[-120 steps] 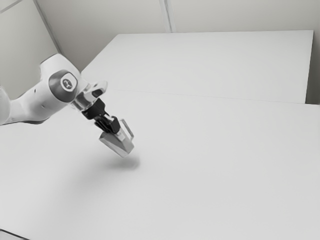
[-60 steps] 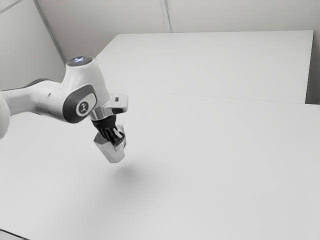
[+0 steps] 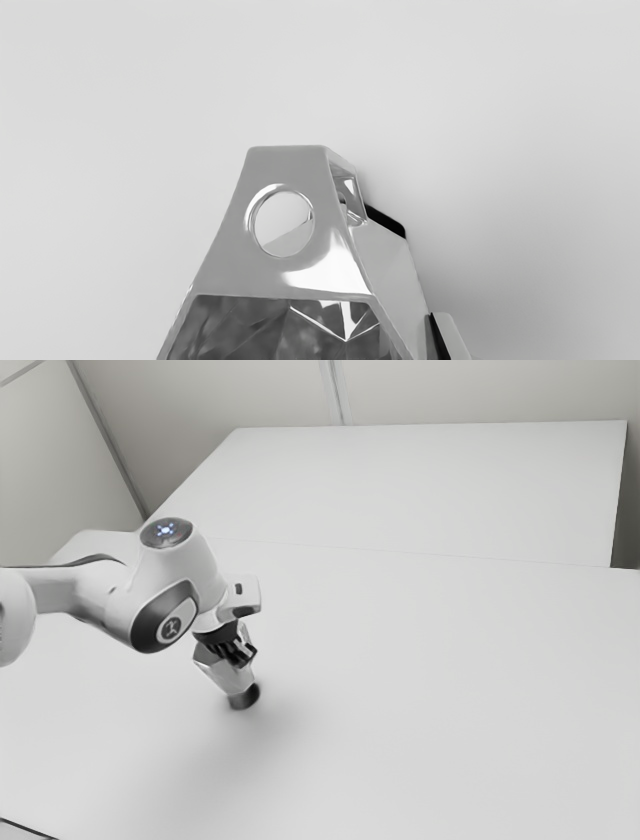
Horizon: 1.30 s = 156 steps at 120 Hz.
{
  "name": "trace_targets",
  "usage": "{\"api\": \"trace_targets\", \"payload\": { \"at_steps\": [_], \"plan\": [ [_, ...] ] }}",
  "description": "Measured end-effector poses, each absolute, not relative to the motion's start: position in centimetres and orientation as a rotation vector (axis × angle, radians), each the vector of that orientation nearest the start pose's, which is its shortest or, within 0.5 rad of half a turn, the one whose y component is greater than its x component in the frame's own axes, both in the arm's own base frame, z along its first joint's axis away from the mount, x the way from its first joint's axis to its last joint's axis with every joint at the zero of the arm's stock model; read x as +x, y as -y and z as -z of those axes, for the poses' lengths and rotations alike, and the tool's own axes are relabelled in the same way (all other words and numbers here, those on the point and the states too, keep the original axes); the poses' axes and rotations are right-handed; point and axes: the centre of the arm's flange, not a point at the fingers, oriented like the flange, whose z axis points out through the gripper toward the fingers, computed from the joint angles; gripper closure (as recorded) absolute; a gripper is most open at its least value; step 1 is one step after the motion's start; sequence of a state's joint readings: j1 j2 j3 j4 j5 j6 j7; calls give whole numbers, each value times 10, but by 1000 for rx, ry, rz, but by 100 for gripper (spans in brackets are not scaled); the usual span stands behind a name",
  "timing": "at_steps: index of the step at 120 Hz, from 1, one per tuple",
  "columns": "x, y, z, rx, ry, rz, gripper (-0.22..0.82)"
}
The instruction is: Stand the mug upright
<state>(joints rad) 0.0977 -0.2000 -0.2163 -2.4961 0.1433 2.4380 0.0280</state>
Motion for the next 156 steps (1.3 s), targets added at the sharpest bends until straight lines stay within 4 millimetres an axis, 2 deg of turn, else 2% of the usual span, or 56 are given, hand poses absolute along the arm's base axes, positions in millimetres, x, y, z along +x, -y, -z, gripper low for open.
{"api": "trace_targets", "payload": {
  "at_steps": [56, 65, 88, 101, 117, 136, 156],
  "plan": [
    [468, 54, -339, -3001, -263, 176, 77],
    [468, 54, -339, -3007, -253, 176, 68],
    [469, 56, -346, -3016, -230, 200, 35],
    [470, 56, -357, -3015, -220, 229, 21],
    [474, 57, -374, -3010, -213, 273, 11],
    [497, 64, -425, -3009, -191, 303, 5],
    [514, 67, -482, -3041, -132, 229, 2]
  ]
}}
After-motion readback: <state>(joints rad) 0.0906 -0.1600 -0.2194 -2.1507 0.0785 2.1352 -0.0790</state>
